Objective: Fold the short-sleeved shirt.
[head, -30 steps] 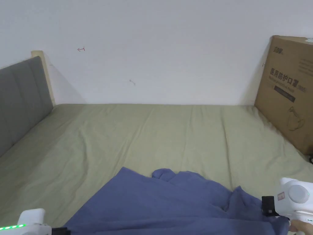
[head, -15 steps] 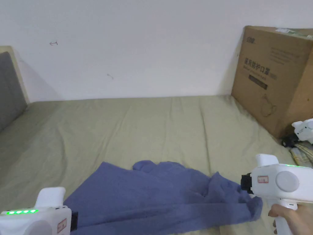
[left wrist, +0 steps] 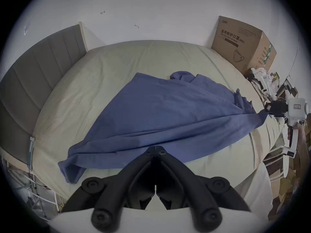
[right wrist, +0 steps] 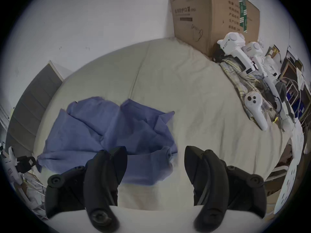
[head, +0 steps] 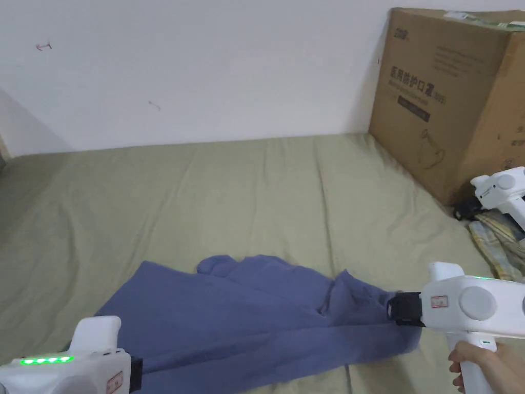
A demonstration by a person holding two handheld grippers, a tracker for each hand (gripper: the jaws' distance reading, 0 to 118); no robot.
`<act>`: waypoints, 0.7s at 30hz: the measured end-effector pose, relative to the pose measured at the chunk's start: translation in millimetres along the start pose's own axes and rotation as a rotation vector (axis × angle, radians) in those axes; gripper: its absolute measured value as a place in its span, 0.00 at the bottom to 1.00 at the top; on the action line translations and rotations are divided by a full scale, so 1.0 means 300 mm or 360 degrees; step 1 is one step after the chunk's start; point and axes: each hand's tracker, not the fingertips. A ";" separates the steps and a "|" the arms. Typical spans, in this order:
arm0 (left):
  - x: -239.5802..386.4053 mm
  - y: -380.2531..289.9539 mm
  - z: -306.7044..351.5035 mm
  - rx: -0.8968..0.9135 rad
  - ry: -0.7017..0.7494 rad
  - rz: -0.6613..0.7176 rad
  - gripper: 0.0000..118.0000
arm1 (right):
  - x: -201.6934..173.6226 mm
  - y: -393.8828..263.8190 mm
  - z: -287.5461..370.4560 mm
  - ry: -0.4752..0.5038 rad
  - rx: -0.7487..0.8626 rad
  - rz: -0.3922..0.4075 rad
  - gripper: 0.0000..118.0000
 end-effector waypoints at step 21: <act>-0.037 0.156 -0.155 -0.0068 -0.0007 -0.0044 0.00 | -0.020 0.055 -0.125 0.0016 -0.0078 0.0070 0.04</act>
